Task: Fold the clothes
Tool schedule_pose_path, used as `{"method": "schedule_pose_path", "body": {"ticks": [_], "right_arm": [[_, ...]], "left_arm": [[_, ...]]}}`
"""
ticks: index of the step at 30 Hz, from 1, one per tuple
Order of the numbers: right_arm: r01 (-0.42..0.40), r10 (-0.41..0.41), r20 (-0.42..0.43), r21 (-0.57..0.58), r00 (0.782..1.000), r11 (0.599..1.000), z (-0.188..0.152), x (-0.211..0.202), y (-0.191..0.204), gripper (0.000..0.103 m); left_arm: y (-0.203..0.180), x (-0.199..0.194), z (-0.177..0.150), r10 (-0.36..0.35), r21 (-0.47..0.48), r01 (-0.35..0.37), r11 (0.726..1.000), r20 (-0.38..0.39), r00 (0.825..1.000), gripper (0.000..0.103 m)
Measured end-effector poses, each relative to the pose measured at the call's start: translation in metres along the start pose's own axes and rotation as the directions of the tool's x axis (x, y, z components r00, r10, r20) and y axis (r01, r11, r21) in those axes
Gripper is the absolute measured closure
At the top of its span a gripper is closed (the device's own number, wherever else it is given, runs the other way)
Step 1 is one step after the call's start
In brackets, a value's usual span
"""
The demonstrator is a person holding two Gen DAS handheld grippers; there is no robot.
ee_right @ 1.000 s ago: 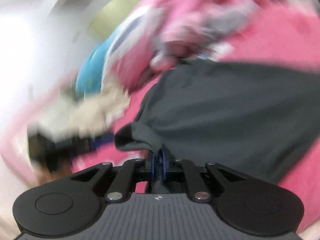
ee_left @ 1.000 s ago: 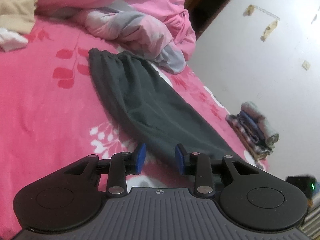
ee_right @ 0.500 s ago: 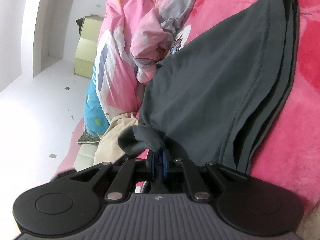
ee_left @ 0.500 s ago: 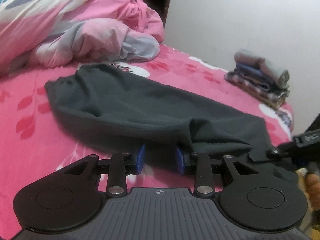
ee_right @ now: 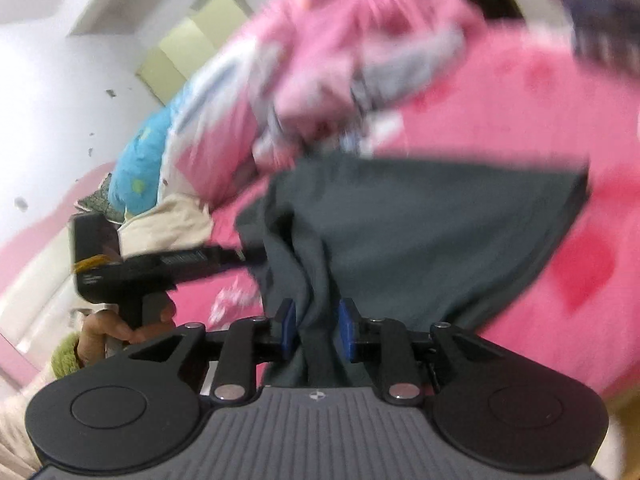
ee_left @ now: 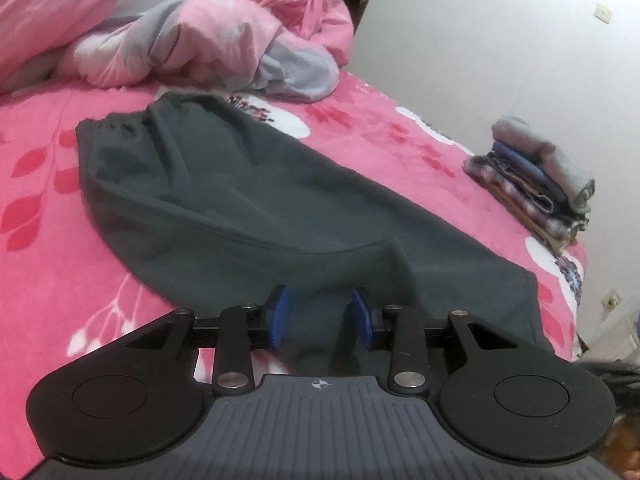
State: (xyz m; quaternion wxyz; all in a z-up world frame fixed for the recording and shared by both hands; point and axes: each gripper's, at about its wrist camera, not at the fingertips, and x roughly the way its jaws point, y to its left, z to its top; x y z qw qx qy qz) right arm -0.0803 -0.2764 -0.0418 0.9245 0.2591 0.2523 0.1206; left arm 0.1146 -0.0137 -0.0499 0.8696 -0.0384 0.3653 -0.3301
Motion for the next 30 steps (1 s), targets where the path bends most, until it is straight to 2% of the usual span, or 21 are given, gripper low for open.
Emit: {"method": "schedule_pose_path", "body": {"ticks": [3, 5, 7, 10, 13, 16, 20, 22, 26, 28, 30], "right_arm": [[-0.018, 0.029, 0.076, -0.137, 0.997, 0.99, 0.007, -0.01, 0.027, 0.077], [-0.047, 0.059, 0.047, -0.216, 0.997, 0.975, 0.006, 0.002, 0.043, 0.077], [-0.046, 0.045, -0.011, -0.303, 0.999, 0.952, -0.003, 0.021, 0.058, 0.077], [-0.002, -0.033, -0.085, -0.381, 0.996, 0.924, -0.017, 0.051, 0.066, 0.078], [0.116, -0.161, -0.102, -0.348, 0.982, 0.93, -0.028, 0.063, 0.045, 0.08], [0.108, -0.134, -0.092, -0.246, 0.987, 0.963, -0.025, 0.054, 0.029, 0.08], [0.088, -0.105, -0.06, -0.238, 0.993, 0.967, -0.023, 0.043, 0.03, 0.08], [0.064, -0.077, -0.041, -0.242, 0.996, 0.968, -0.023, 0.036, 0.034, 0.08], [0.143, -0.166, -0.071, -0.257, 0.983, 0.956, -0.028, 0.043, 0.027, 0.08], [0.151, -0.174, -0.08, -0.229, 0.982, 0.962, -0.03, 0.04, 0.02, 0.08], [0.134, -0.149, -0.054, -0.222, 0.987, 0.966, -0.025, 0.03, 0.026, 0.08]], "left_arm": [[-0.001, 0.004, -0.001, 0.022, 0.01, -0.022, 1.0, -0.008, 1.0, 0.068], [-0.001, 0.005, -0.002, 0.03, 0.014, -0.03, 0.999, -0.013, 0.999, 0.067], [-0.001, 0.004, -0.001, 0.035, 0.021, -0.035, 0.999, -0.015, 0.999, 0.067], [-0.003, -0.003, -0.001, 0.034, 0.046, -0.034, 0.998, 0.003, 0.999, 0.067], [-0.007, -0.009, 0.0, 0.016, 0.077, -0.018, 0.997, 0.018, 1.0, 0.067], [-0.014, -0.01, 0.0, -0.003, 0.118, 0.0, 0.993, 0.026, 1.0, 0.066], [-0.024, 0.007, 0.0, 0.006, 0.176, -0.009, 0.984, 0.014, 1.0, 0.066], [-0.022, 0.016, 0.001, 0.01, 0.161, -0.011, 0.987, 0.005, 1.0, 0.066], [-0.009, 0.029, 0.003, -0.008, 0.067, 0.009, 0.998, -0.011, 1.0, 0.066], [-0.003, 0.032, 0.003, -0.015, 0.036, 0.016, 0.999, -0.018, 1.0, 0.066], [0.0, 0.034, 0.002, -0.021, 0.018, 0.021, 1.0, -0.021, 1.0, 0.066]]}}
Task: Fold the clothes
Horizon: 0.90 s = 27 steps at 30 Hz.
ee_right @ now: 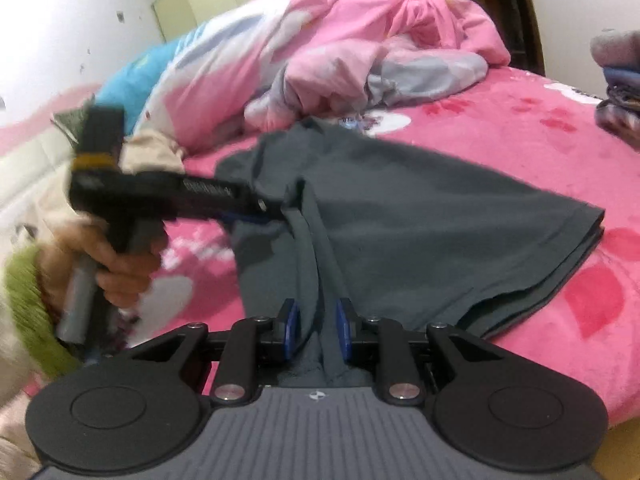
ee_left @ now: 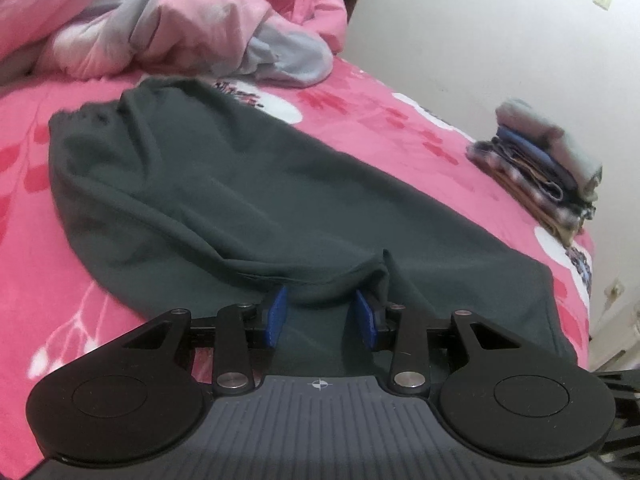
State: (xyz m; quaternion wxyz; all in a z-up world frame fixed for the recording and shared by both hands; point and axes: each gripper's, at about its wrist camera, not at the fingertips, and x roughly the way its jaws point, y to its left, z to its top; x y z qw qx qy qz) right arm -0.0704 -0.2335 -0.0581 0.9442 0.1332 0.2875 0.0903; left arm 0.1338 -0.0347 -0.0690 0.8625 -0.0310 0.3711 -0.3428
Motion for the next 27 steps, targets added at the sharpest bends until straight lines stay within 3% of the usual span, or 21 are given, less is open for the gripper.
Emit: {"method": "schedule_pose_path", "body": {"ticks": [2, 4, 9, 12, 14, 17, 21, 23, 27], "right_arm": [[-0.013, 0.014, 0.033, -0.035, 0.999, 0.999, 0.002, -0.01, 0.005, 0.08], [0.022, -0.023, -0.011, -0.042, 1.0, 0.999, 0.0, -0.003, 0.003, 0.08], [0.001, 0.005, -0.051, 0.122, 0.999, 0.992, -0.004, 0.004, -0.023, 0.081], [-0.017, 0.028, -0.054, 0.196, 0.998, 0.981, -0.002, 0.004, -0.034, 0.081], [-0.044, 0.062, -0.063, 0.252, 0.996, 0.967, 0.0, 0.006, -0.044, 0.081], [-0.081, 0.111, -0.075, 0.32, 0.991, 0.944, 0.002, 0.009, -0.057, 0.082], [-0.109, 0.154, -0.095, 0.367, 0.983, 0.924, 0.006, 0.014, -0.069, 0.084], [-0.118, 0.172, -0.108, 0.386, 0.979, 0.915, 0.009, 0.016, -0.073, 0.085], [-0.132, 0.207, -0.132, 0.431, 0.969, 0.893, 0.011, 0.021, -0.083, 0.089]], "left_arm": [[0.0, 0.0, 0.0, -0.003, 0.0, 0.003, 1.0, 0.005, 1.0, 0.066], [0.001, 0.0, 0.0, -0.007, -0.004, 0.008, 1.0, 0.012, 1.0, 0.065], [0.005, -0.018, 0.001, 0.028, -0.013, -0.026, 1.0, 0.094, 0.995, 0.065], [-0.005, -0.042, -0.002, 0.031, 0.063, -0.042, 0.997, 0.164, 0.986, 0.065], [-0.022, -0.056, -0.011, 0.011, 0.195, -0.047, 0.98, 0.18, 0.984, 0.062], [-0.056, -0.068, -0.034, -0.042, 0.421, -0.024, 0.907, 0.146, 0.988, 0.06], [-0.095, -0.07, -0.074, -0.126, 0.655, 0.071, 0.752, 0.037, 0.991, 0.06], [-0.107, -0.067, -0.088, -0.156, 0.714, 0.118, 0.69, -0.013, 0.988, 0.06], [-0.12, -0.06, -0.102, -0.185, 0.769, 0.176, 0.614, -0.076, 0.98, 0.06]]}}
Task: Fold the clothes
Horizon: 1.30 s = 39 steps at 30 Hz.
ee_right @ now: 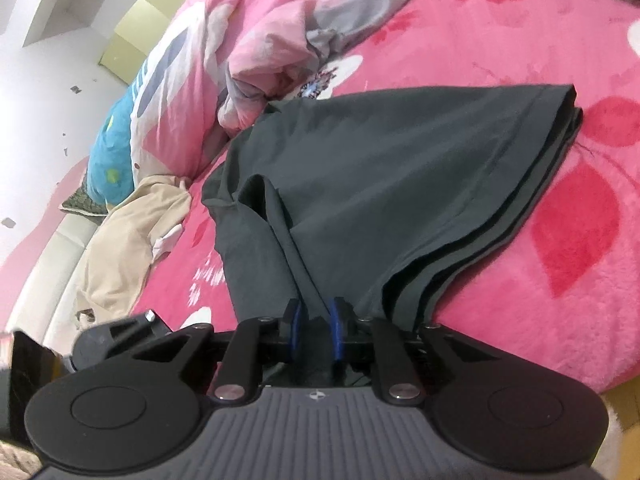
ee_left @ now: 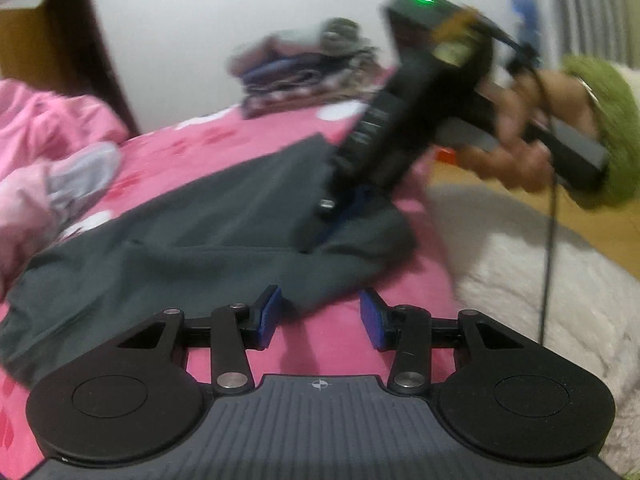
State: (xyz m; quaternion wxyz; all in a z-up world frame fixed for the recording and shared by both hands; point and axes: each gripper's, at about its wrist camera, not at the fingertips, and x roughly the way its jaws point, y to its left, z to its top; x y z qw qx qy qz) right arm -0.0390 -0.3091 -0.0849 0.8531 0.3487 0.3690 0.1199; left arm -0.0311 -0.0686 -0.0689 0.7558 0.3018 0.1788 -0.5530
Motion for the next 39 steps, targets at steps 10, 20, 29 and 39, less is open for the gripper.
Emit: {"method": "schedule_pose_path", "body": {"ticks": [10, 20, 29, 39], "right_arm": [[-0.026, 0.028, -0.028, 0.058, 0.999, 0.998, 0.004, 0.001, -0.009, 0.091], [-0.16, 0.109, 0.213, 0.236, 0.971, 0.959, 0.008, -0.058, -0.041, 0.075], [-0.045, -0.038, 0.201, 0.394, 0.979, 0.918, 0.025, -0.066, -0.078, 0.055], [0.004, -0.067, 0.145, 0.395, 0.987, 0.919, 0.039, -0.054, -0.072, 0.055]], "left_arm": [[-0.009, 0.014, 0.0, -0.016, 0.109, 0.017, 0.994, -0.012, 1.0, 0.059], [-0.002, 0.013, 0.002, -0.049, 0.03, 0.049, 0.998, -0.001, 0.999, 0.064], [0.006, 0.015, 0.005, -0.075, -0.02, 0.075, 0.997, 0.016, 0.997, 0.068], [0.01, 0.014, 0.003, -0.081, -0.056, 0.084, 0.995, 0.052, 0.995, 0.076]]}}
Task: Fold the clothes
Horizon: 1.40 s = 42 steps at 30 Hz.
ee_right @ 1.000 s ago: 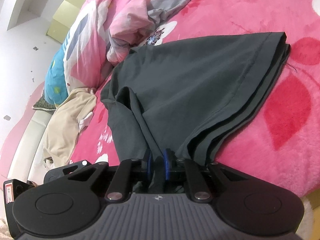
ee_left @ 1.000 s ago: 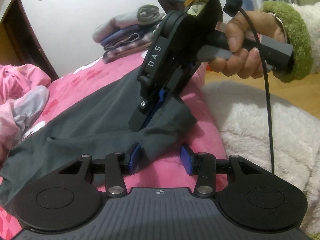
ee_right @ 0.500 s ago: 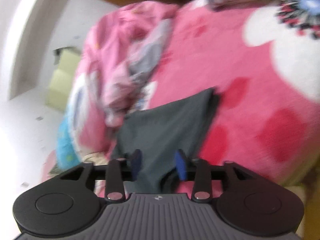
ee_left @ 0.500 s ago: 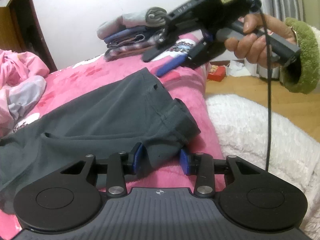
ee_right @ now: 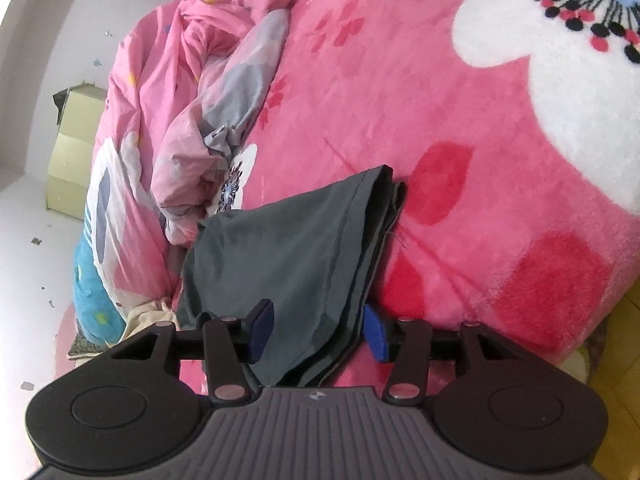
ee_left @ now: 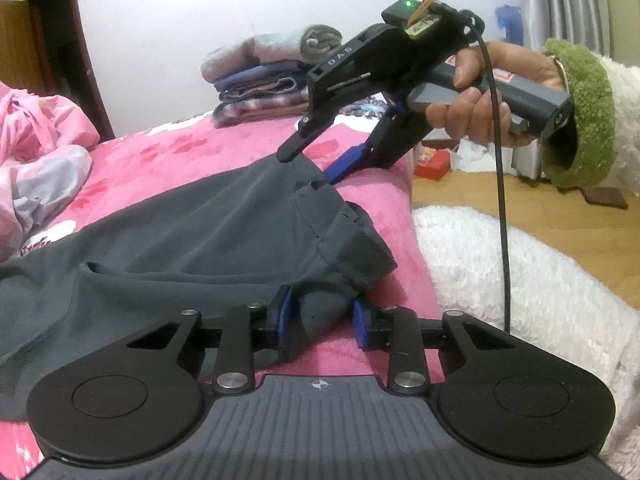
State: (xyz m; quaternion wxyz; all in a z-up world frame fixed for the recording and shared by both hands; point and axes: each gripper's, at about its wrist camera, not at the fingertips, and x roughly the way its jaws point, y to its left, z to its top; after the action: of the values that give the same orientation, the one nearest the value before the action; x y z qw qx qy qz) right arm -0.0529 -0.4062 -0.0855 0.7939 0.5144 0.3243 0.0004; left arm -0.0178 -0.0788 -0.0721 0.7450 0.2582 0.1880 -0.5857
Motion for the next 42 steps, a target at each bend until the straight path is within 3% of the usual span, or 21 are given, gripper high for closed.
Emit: {"method": "schedule_pose_path", "body": {"ticks": [1, 3, 6, 10, 14, 19, 24, 29, 35, 37, 38, 39, 42], "right_arm": [[0.001, -0.001, 0.003, -0.003, 1.0, 1.0, 0.0, 0.0, 0.0, 0.057], [-0.001, 0.001, 0.01, -0.013, 1.0, 1.0, -0.001, 0.001, 0.002, 0.073], [-0.02, 0.021, 0.019, -0.02, 1.0, 1.0, 0.0, 0.002, 0.005, 0.086], [-0.077, 0.078, 0.037, -0.021, 0.996, 0.997, 0.003, -0.001, 0.015, 0.089], [-0.12, 0.122, 0.05, -0.041, 0.991, 0.992, 0.008, -0.003, 0.032, 0.089], [-0.167, 0.171, 0.053, -0.074, 0.984, 0.983, 0.017, 0.006, 0.058, 0.089], [-0.182, 0.19, 0.05, -0.142, 0.98, 0.973, 0.026, 0.026, 0.09, 0.09], [-0.2, 0.209, 0.029, -0.179, 0.978, 0.963, 0.034, 0.055, 0.116, 0.09], [-0.216, 0.22, 0.014, -0.132, 0.975, 0.967, 0.025, 0.044, 0.116, 0.085], [-0.191, 0.196, 0.046, -0.101, 0.979, 0.976, 0.02, 0.026, 0.105, 0.073], [-0.176, 0.181, 0.063, -0.078, 0.981, 0.981, 0.019, 0.016, 0.097, 0.058], [-0.162, 0.166, 0.078, -0.054, 0.983, 0.985, 0.017, 0.007, 0.088, 0.053], [-0.124, 0.119, 0.091, 0.051, 0.989, 0.991, 0.013, -0.014, 0.056, 0.052]], "left_arm": [[0.001, -0.001, 0.0, -0.002, -0.012, 0.002, 1.0, 0.007, 1.0, 0.079], [0.005, -0.001, 0.0, -0.005, -0.039, 0.006, 0.999, 0.018, 1.0, 0.082], [0.011, -0.003, 0.0, -0.007, -0.083, 0.01, 0.997, 0.039, 0.999, 0.09], [0.028, -0.01, -0.002, -0.034, -0.221, 0.053, 0.974, 0.089, 0.995, 0.095], [0.055, -0.019, -0.007, -0.058, -0.394, 0.114, 0.912, 0.151, 0.987, 0.096], [0.087, -0.032, -0.017, -0.03, -0.555, 0.149, 0.819, 0.217, 0.976, 0.097], [0.114, -0.046, -0.03, 0.034, -0.664, 0.166, 0.729, 0.277, 0.96, 0.097], [0.136, -0.054, -0.039, 0.091, -0.718, 0.156, 0.679, 0.293, 0.952, 0.097], [0.136, -0.047, -0.046, 0.07, -0.716, 0.15, 0.681, 0.269, 0.961, 0.097], [0.134, -0.046, -0.046, 0.062, -0.706, 0.155, 0.692, 0.272, 0.96, 0.097], [0.134, -0.047, -0.046, 0.06, -0.701, 0.155, 0.696, 0.272, 0.96, 0.097], [0.133, -0.047, -0.046, 0.059, -0.696, 0.155, 0.701, 0.273, 0.96, 0.097], [0.132, -0.047, -0.045, 0.058, -0.681, 0.148, 0.718, 0.27, 0.961, 0.097]]}}
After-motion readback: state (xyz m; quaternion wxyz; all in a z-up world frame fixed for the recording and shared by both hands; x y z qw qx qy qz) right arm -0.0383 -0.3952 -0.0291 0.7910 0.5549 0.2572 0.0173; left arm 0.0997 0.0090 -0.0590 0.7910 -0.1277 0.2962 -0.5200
